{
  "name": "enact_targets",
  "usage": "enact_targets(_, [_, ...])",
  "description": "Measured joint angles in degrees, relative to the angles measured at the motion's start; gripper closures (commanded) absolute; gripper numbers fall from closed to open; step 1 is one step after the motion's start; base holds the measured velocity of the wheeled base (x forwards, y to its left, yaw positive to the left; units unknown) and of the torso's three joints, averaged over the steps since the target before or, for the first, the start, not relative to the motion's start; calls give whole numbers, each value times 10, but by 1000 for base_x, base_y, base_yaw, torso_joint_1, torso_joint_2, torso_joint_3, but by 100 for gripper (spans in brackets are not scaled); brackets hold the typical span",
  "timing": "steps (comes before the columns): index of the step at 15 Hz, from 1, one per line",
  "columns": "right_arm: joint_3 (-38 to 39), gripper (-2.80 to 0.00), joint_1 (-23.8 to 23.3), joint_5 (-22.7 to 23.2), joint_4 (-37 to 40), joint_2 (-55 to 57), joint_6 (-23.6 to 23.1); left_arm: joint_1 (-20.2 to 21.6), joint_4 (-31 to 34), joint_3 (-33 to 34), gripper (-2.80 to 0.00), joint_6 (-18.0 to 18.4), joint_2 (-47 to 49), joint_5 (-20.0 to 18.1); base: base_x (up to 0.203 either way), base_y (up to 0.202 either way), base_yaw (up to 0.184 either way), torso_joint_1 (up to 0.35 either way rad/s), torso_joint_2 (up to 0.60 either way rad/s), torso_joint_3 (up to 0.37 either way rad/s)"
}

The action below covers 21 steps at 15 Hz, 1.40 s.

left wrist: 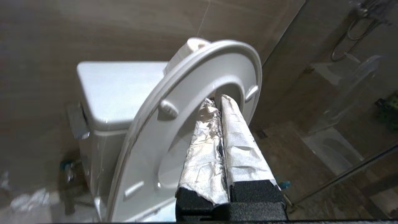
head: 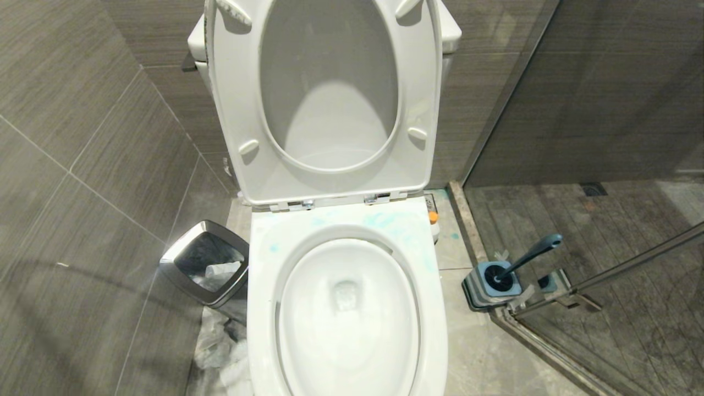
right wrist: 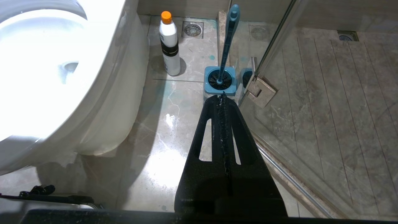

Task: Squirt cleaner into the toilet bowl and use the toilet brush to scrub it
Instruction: Flush the toilet, then close the toilet lid

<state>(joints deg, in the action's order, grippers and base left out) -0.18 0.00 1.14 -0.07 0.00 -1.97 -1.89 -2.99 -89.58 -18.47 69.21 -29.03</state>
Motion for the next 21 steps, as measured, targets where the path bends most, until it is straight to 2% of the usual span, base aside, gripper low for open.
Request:
enact_targets(2, [0, 0, 0, 0, 0, 0, 0, 0, -61, -1, 0, -8, 28, -29, 0, 0, 0, 0, 0, 0])
enact_targets(5, [0, 0, 0, 0, 0, 0, 0, 0, -90, -4, 0, -38, 63, -94, 0, 0, 0, 0, 0, 0])
enact_targets(8, [0, 0, 0, 0, 0, 0, 0, 2, -135, -25, 0, -59, 108, -126, 0, 0, 0, 0, 0, 0])
enact_targets(11, [0, 0, 0, 0, 0, 0, 0, 4, -180, -76, 0, -75, 164, -156, 0, 0, 0, 0, 0, 0])
enact_targets(14, [0, 0, 0, 0, 0, 0, 0, 6, -187, -133, 0, -74, 223, -158, 0, 0, 0, 0, 0, 0])
enact_targets(16, [0, 0, 0, 0, 0, 0, 0, 6, -187, -167, 0, -71, 260, -146, 0, 0, 0, 0, 0, 0])
enact_targets(18, [0, 0, 0, 0, 0, 0, 0, 5, -188, -202, 0, -71, 295, -100, 0, 0, 0, 0, 0, 0])
enact_targets(21, [0, 0, 0, 0, 0, 0, 0, 2, -192, -220, 0, -64, 332, -42, 0, 0, 0, 0, 0, 0])
